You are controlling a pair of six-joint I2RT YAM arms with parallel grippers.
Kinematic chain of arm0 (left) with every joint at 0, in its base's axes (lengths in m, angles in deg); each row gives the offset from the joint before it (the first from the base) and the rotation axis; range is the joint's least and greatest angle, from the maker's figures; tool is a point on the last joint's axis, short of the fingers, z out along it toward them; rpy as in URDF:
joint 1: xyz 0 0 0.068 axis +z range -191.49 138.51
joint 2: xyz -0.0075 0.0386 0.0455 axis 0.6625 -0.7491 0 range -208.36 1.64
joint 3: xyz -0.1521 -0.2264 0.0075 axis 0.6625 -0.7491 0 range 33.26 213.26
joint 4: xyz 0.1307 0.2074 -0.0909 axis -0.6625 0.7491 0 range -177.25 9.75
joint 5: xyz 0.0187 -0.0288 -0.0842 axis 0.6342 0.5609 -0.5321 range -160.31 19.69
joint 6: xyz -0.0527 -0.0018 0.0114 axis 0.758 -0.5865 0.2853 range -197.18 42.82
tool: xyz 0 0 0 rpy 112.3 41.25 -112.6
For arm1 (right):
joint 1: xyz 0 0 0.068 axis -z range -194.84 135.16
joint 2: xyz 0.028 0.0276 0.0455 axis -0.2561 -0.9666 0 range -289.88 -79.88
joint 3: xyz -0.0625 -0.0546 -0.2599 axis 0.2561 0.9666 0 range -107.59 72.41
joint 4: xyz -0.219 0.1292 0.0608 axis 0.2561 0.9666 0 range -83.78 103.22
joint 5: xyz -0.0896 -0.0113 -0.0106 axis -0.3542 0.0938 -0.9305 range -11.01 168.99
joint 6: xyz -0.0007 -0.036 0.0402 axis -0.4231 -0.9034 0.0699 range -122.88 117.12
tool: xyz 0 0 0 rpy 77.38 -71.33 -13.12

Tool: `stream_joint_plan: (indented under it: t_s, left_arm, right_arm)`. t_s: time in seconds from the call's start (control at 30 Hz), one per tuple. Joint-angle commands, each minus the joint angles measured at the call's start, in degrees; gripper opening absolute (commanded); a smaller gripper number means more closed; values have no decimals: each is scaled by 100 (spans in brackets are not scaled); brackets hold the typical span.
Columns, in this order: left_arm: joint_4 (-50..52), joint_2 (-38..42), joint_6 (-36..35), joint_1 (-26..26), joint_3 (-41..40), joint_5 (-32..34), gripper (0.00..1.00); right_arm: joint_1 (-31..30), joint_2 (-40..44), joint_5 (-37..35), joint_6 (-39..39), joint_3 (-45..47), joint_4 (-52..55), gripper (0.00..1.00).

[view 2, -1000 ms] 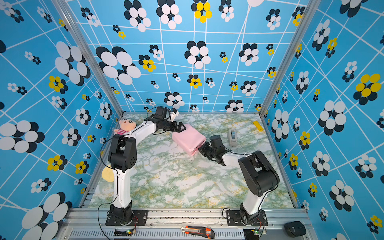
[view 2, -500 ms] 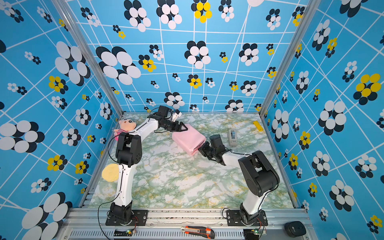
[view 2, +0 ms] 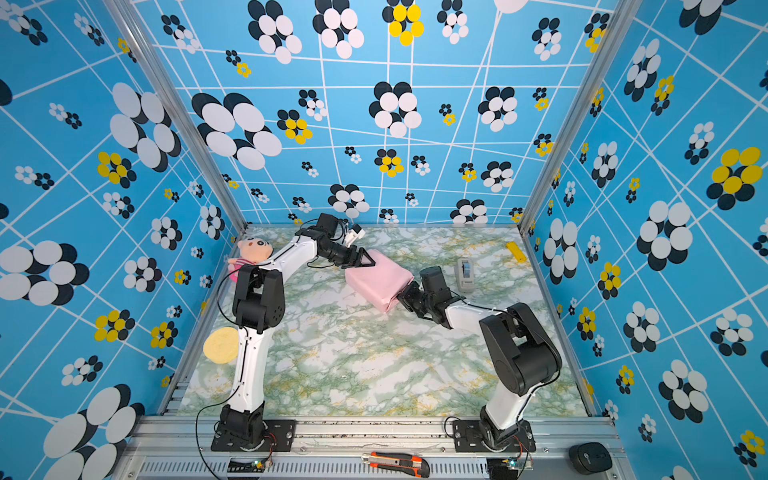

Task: Wrap a gift box in wrapping paper
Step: Fifth fold the wrapping paper around the gift box.

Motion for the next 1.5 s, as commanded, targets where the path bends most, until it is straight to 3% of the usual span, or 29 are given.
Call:
stream_joint_plan:
  t_s: [0.0, 0.33, 0.63, 0.77, 0.9, 1.07, 1.2, 1.47]
  left_arm:
    - [100, -5, -89, -35, -199, -177, 70]
    - [68, 143, -218, -251, -571, -171, 63]
    - [112, 334, -381, -479, -784, -215, 64]
    - [120, 601, -435, -420, -778, 349, 77]
    - [51, 1083, -725, -346, -807, 1354, 90]
    - [-340, 1752, -1125, -400, -1105, 2410, 97]
    - [-1024, 2423, -1738, -659, -1853, 3109, 97]
    - [-3603, 3805, -4375, -1727, -4793, 2377, 100]
  right_arm:
    - [47, 166, 263, -338, -200, 46, 0]
    - [134, 470, 545, -648, 12, 322, 0]
    - [148, 839, 464, -644, 563, 261, 0]
    - [157, 785, 483, -646, 598, 229, 0]
    - [167, 776, 484, -634, 659, 191, 0]
    - [166, 699, 518, -602, 696, 82, 0]
    - [167, 637, 567, -558, 723, -35, 0]
    - [182, 598, 642, -451, 749, -204, 0]
